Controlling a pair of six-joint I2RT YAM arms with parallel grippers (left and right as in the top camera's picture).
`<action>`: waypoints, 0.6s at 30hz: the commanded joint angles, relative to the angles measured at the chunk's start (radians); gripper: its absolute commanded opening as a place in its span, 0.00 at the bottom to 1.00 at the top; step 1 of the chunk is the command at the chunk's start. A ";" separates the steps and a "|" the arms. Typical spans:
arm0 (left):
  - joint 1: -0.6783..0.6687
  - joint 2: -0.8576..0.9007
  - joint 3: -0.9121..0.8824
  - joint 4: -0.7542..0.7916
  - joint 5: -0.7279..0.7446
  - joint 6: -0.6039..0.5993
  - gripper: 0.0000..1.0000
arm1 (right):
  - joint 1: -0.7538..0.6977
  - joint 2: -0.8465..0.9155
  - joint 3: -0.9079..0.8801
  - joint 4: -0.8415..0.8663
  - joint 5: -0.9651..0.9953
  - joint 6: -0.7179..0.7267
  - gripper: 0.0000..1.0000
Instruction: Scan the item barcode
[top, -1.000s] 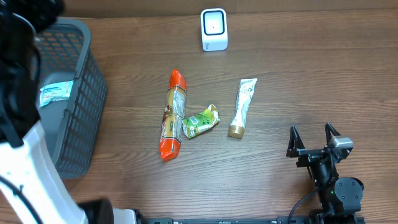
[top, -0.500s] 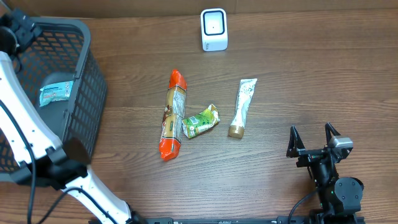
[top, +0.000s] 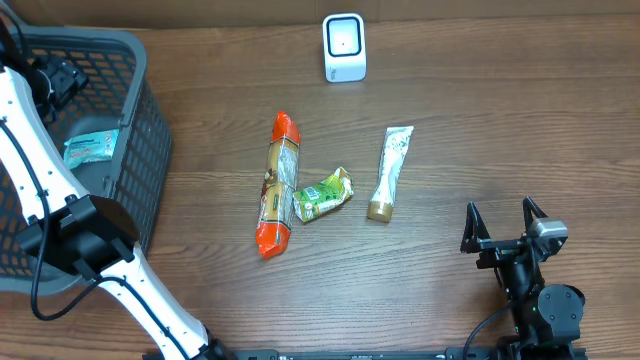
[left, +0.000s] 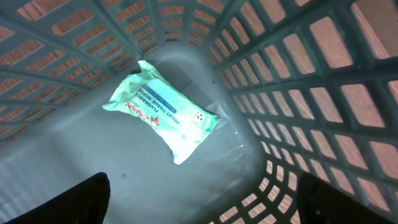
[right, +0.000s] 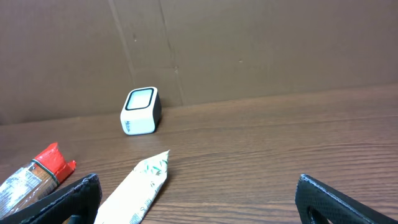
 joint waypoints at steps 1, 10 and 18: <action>-0.002 0.079 0.001 0.000 0.001 -0.003 0.87 | 0.008 -0.012 -0.011 0.004 0.006 0.003 1.00; -0.002 0.070 -0.013 0.008 -0.007 -0.003 0.87 | 0.008 -0.012 -0.011 0.004 0.006 0.003 1.00; -0.006 -0.028 -0.013 0.003 0.017 -0.003 0.86 | 0.008 -0.011 -0.011 0.004 0.006 0.003 1.00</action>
